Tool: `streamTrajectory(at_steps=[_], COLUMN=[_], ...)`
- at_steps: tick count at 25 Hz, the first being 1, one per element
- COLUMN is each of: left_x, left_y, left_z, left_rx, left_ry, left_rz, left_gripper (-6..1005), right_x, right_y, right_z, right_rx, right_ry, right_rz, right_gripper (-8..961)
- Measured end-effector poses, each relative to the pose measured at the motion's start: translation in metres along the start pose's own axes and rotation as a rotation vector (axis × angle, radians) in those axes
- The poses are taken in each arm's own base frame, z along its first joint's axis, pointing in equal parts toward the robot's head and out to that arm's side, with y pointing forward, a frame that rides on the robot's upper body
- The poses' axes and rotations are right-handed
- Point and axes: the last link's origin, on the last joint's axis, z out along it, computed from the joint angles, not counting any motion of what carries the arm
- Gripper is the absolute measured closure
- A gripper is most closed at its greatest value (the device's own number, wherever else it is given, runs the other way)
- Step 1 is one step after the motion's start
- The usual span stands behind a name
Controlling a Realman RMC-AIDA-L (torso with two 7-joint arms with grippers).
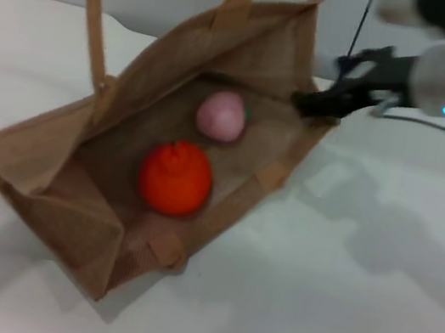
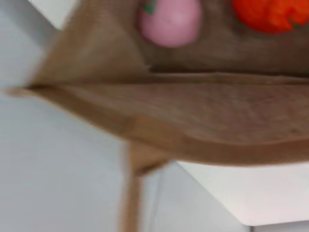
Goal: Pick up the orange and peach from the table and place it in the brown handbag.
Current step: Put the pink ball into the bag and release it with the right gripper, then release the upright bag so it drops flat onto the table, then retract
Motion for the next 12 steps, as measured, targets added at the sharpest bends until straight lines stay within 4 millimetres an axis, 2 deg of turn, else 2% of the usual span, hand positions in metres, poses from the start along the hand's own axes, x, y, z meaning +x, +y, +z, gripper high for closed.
streamTrajectory(at_steps=[6,8,12], left_x=[-0.018,-0.024,-0.036], left_y=[-0.004,-0.003,0.001], left_z=[0.011,0.016,0.029], left_rx=[-0.051,-0.086,-0.176], left_ry=[-0.007,0.004,0.049], left_rz=[-0.072,-0.091,-0.138], left_gripper=[868,868,686], right_x=[0.019,0.022,0.028], right_y=[-0.033,-0.042,-0.055], right_z=[-0.046,-0.056,-0.063], right_rx=[0.153,0.193,0.228], right_ry=[-0.018,-0.028,-0.036], right_rz=[0.057,0.077,0.113], right_gripper=[70,71,71])
